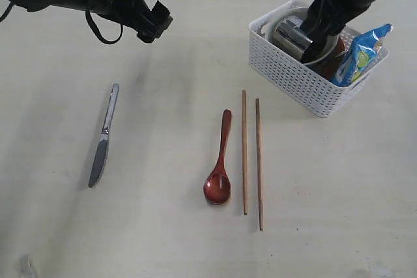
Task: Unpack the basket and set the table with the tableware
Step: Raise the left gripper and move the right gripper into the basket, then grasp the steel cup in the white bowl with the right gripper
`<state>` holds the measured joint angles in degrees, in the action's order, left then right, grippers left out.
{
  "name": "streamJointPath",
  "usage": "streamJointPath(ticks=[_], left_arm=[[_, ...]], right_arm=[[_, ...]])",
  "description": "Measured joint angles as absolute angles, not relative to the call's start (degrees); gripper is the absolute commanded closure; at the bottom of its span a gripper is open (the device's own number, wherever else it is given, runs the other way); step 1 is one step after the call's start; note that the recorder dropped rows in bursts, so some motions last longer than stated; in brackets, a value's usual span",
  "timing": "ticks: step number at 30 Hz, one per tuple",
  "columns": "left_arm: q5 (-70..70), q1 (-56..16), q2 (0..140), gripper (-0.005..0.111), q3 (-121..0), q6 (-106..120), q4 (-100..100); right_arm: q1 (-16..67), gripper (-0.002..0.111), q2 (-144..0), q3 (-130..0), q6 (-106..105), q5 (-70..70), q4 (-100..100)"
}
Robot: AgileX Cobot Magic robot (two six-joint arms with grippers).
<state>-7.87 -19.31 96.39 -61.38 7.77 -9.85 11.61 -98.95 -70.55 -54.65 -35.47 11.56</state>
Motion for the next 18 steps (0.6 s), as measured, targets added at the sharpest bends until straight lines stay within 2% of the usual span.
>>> streamJointPath(ticks=[18], left_arm=[[-6.93, -19.31, 97.88, 0.001, -61.38, 7.77, -9.85]], right_arm=[[11.61, 0.054, -98.34, -69.92, -48.35, -35.16, 5.06]])
